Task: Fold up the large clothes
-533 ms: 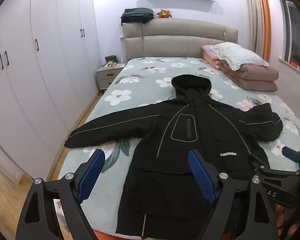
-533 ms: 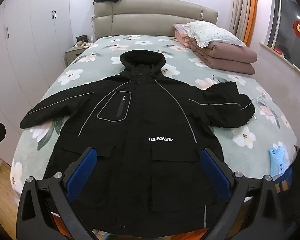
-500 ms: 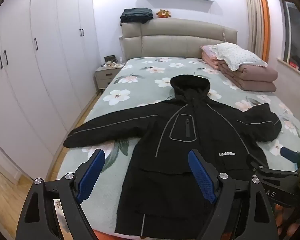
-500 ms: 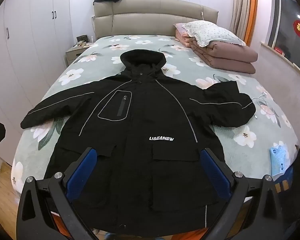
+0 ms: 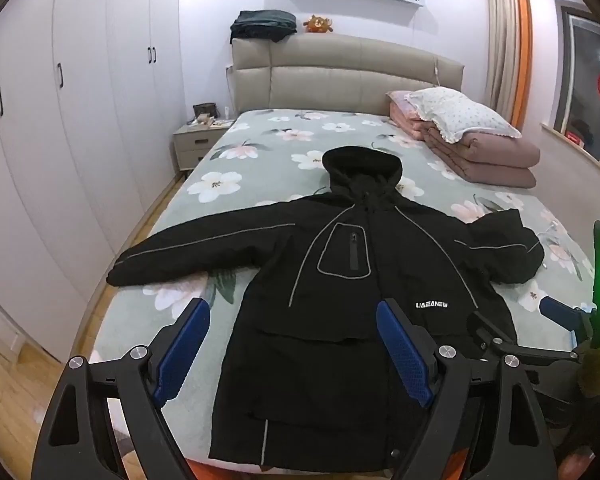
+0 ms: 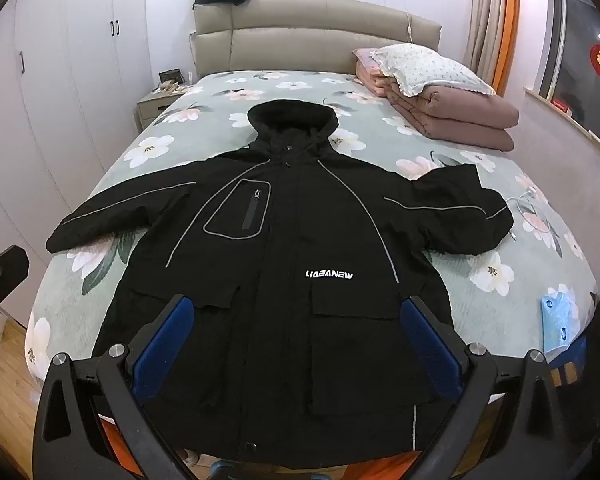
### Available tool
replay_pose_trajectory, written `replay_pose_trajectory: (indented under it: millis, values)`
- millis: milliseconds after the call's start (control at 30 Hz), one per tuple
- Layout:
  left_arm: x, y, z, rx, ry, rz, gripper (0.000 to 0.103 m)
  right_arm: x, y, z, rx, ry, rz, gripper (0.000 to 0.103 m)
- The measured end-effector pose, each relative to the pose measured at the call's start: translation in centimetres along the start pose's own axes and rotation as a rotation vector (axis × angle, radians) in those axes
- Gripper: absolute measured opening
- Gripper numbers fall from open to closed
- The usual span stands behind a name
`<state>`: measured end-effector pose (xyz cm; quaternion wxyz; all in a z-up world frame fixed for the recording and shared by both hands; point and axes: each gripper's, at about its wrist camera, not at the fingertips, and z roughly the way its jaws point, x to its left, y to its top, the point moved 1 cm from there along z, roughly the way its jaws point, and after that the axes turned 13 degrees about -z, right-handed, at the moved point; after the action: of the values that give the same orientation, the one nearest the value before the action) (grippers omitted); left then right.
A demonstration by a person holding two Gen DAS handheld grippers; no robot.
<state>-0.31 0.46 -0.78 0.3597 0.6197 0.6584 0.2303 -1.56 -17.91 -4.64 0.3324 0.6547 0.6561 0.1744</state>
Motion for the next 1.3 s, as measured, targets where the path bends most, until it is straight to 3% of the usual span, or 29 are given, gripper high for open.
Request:
replay_pose_trajectory:
  millis: [200,1300]
  values:
    - [0.2,-0.1,-0.4,-0.039,0.015,0.006,0.086,0.1,-0.3,0.1,0.004,0.001,-0.011,0.103]
    - [0.6,-0.5,-1.0,-0.036,-0.006,0.015,0.086,-0.4,-0.2,-0.9,0.004,0.008,-0.009,0.103]
